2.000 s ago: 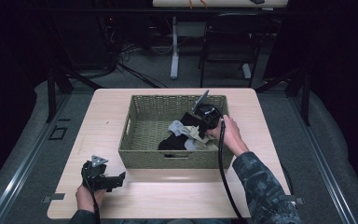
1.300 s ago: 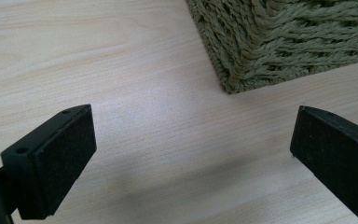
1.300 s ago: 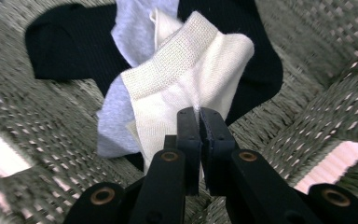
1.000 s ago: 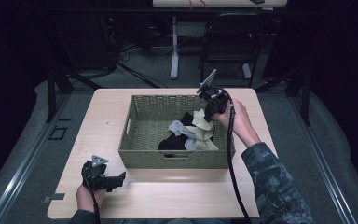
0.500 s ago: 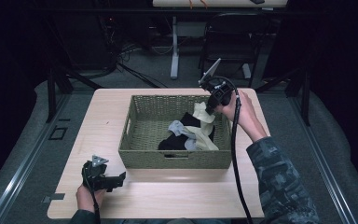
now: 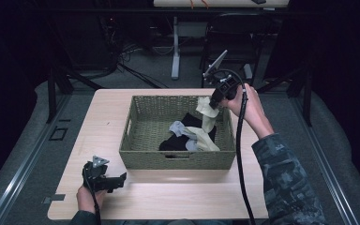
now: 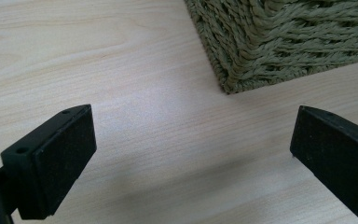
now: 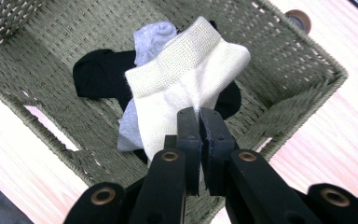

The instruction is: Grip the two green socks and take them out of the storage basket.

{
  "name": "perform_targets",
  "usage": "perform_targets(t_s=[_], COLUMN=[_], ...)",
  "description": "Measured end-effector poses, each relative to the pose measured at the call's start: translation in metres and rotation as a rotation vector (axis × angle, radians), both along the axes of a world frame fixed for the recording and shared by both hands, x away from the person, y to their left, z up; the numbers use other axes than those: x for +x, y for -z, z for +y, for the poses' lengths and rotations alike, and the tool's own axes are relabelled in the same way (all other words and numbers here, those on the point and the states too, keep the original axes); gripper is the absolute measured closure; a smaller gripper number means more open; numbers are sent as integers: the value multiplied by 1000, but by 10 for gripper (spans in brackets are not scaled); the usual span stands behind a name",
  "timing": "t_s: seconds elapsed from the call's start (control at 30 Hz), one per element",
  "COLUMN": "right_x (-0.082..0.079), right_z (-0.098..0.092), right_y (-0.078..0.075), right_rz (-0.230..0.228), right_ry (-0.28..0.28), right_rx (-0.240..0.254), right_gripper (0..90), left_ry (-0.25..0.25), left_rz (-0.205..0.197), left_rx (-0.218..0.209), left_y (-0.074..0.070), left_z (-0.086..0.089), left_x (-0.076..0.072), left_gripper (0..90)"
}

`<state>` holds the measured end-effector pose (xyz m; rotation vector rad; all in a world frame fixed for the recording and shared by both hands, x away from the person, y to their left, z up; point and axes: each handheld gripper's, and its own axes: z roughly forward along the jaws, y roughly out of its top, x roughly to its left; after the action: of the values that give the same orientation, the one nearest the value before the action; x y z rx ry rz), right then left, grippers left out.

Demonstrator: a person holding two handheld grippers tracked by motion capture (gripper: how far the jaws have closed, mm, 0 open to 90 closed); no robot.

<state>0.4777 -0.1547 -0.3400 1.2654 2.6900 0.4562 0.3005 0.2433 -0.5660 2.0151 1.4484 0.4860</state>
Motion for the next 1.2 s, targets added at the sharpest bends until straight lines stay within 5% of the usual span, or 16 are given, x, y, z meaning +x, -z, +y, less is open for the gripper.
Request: perform_targets(t_s=[0.67,1.2], right_x=[-4,-14], right_z=[-10,-37], right_y=[-38,-72], right_rz=[-51,-111], right_ry=[16,50], right_rx=[13,40], right_gripper=[875,875], left_ry=[1,2], left_rz=[2,3], left_rx=[-6,-6], left_y=[0,0], left_z=[-1,-1], left_x=[0,0], left_gripper=[1,1])
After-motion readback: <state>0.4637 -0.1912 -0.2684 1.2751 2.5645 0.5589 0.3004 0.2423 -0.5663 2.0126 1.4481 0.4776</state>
